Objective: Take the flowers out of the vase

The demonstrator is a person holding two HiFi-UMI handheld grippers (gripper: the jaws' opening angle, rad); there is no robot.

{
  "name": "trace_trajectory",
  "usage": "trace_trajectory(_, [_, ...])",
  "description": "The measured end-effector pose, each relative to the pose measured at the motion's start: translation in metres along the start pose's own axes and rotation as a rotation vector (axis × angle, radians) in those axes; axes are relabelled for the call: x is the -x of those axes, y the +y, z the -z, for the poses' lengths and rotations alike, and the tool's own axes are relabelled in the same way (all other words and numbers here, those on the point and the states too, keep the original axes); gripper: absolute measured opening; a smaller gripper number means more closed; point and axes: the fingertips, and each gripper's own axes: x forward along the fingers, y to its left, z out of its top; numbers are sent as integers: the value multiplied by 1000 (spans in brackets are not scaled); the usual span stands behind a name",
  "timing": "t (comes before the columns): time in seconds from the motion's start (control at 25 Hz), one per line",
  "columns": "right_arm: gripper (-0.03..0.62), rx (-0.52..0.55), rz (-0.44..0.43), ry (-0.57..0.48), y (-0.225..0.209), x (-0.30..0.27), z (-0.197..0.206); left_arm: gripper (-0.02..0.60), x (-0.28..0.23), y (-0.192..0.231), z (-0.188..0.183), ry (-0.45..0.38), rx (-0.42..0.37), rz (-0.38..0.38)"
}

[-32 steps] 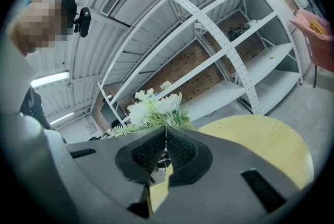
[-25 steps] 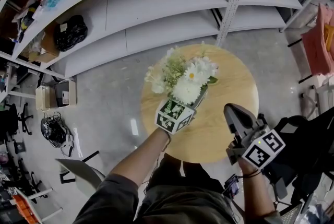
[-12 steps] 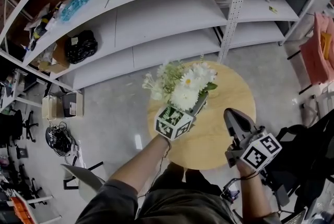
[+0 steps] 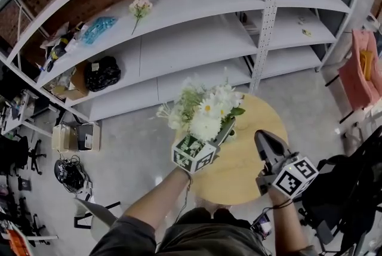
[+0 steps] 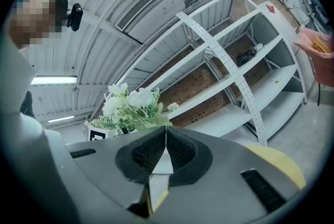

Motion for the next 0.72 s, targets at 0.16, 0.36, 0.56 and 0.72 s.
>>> trace_trajectory(0.16, [15, 40, -1, -41, 14, -2, -22, 64, 10, -7, -29, -28, -33, 26])
trace_trajectory(0.36, [15, 79, 7, -102, 43, -9, -43, 61, 35, -11, -62, -49, -70, 64])
trace_trajectory(0.56, [15, 118, 26, -131, 75, -15, -54, 60, 63, -10, -98, -87, -97, 101])
trace_trajectory(0.72, [15, 168, 40, -144, 104, -19, -58, 58, 88, -5, -129, -138, -93, 131])
